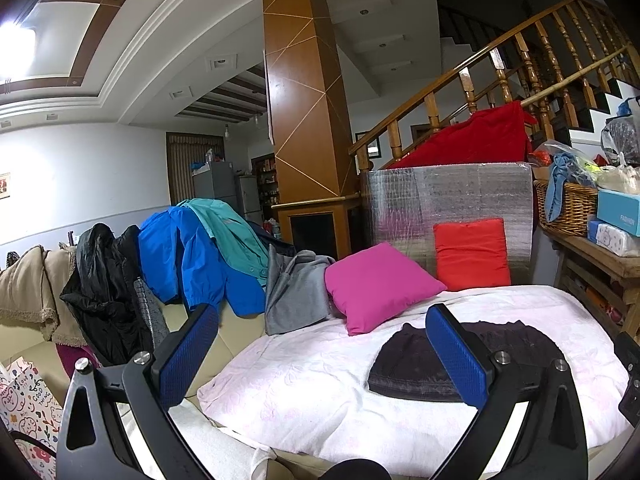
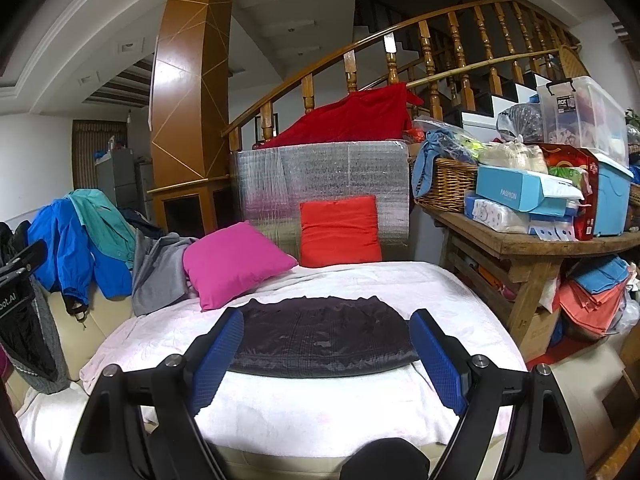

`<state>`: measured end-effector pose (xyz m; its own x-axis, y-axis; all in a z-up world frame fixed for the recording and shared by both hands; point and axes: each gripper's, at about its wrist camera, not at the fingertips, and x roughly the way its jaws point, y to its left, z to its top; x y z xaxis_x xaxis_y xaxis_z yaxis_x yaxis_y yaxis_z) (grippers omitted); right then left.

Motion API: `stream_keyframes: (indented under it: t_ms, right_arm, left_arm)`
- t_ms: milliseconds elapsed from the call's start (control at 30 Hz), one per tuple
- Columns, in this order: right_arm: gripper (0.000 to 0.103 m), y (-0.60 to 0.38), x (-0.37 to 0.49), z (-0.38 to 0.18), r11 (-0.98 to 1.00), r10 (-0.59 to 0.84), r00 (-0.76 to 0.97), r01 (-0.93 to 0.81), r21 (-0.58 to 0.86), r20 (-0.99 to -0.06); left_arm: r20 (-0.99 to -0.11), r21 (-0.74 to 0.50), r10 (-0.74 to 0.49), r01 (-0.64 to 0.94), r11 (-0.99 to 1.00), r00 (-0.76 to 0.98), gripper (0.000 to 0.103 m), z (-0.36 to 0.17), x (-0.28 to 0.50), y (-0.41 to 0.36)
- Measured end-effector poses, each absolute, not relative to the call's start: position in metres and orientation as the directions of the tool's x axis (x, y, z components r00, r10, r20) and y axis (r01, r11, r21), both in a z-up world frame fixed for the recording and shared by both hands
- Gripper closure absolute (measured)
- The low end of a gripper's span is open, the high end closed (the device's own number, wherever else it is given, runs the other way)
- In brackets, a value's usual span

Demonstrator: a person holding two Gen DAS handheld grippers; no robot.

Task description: Fold large clothes

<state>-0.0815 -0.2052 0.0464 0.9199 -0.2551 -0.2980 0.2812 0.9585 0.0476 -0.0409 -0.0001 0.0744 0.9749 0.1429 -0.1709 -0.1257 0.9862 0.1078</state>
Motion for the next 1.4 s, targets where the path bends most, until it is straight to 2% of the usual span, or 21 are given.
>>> stream_keyframes:
  t_ms: [1400]
  right_arm:
    - [0.016,-0.204,-0.0821,0.0473,0.956,-0.264,0.916,0.29,0.045,-0.301]
  left_arm:
    - [-0.204,0.11,0.098,-0.076,0.991,0.974,0.0,0.0702,-0.0336,0.0053]
